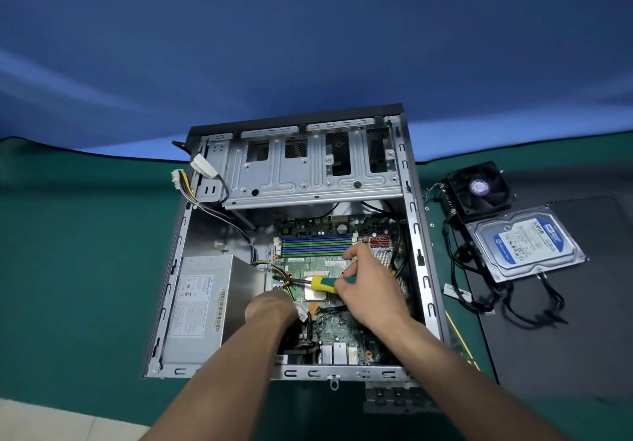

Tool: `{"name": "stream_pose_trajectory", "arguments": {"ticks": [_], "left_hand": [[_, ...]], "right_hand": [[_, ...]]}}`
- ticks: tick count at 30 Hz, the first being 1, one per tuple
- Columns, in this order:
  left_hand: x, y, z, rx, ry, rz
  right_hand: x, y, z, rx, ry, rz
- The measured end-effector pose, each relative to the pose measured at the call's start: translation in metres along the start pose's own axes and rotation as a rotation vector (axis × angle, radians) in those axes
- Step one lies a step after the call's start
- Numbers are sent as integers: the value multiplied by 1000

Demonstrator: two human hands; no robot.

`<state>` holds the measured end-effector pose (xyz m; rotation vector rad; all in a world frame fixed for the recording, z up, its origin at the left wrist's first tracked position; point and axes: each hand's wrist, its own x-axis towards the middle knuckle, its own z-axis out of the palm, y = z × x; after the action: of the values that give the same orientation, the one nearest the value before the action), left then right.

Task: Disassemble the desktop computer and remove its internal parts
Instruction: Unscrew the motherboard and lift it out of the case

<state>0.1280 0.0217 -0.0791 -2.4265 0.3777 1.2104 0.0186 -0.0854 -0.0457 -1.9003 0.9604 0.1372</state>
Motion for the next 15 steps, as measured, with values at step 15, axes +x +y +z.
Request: {"name": "stream_pose_trajectory", "arguments": {"ticks": [15], "left_hand": [[2,3,-2,22,-10,-23]], "right_hand": [[0,2,7,-166,-179,0]]}}
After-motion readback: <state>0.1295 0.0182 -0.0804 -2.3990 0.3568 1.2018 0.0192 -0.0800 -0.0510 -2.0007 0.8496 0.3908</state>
